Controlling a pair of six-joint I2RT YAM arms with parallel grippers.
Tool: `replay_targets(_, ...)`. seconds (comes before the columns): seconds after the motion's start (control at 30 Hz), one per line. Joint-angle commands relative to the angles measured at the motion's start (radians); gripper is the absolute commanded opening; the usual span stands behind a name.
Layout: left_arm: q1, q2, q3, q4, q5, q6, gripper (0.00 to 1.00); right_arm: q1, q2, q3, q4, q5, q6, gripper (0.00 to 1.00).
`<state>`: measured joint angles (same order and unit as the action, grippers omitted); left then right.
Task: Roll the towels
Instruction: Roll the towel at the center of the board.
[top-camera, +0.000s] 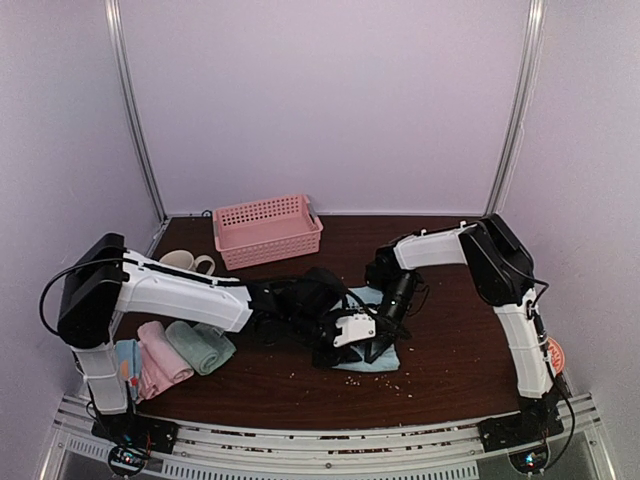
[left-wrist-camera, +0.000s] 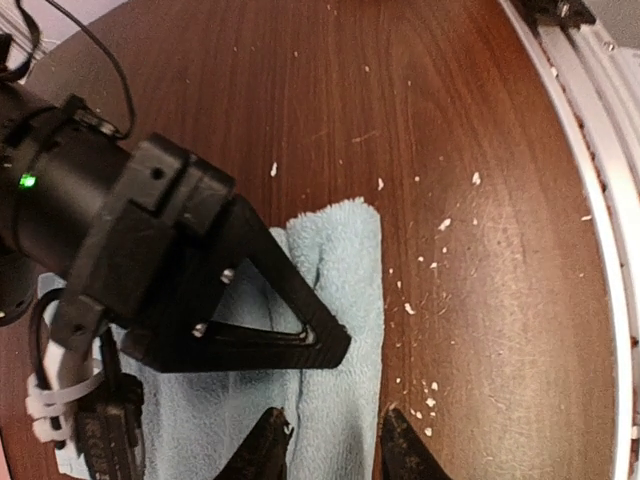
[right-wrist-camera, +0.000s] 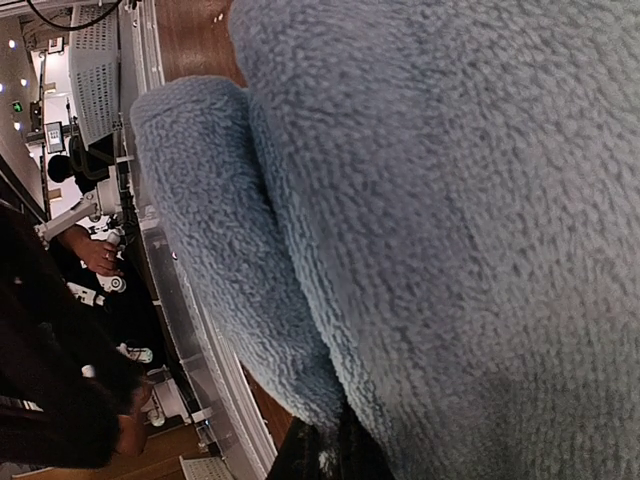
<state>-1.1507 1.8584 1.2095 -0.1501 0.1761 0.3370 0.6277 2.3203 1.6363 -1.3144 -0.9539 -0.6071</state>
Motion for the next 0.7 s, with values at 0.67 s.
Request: replay_targets(0.67,-0.036,0.168,0.036,-0.071,-0.115,0.082,0.31,-0.006,0.013,0.046,0.019,0.049,0.003,0.05)
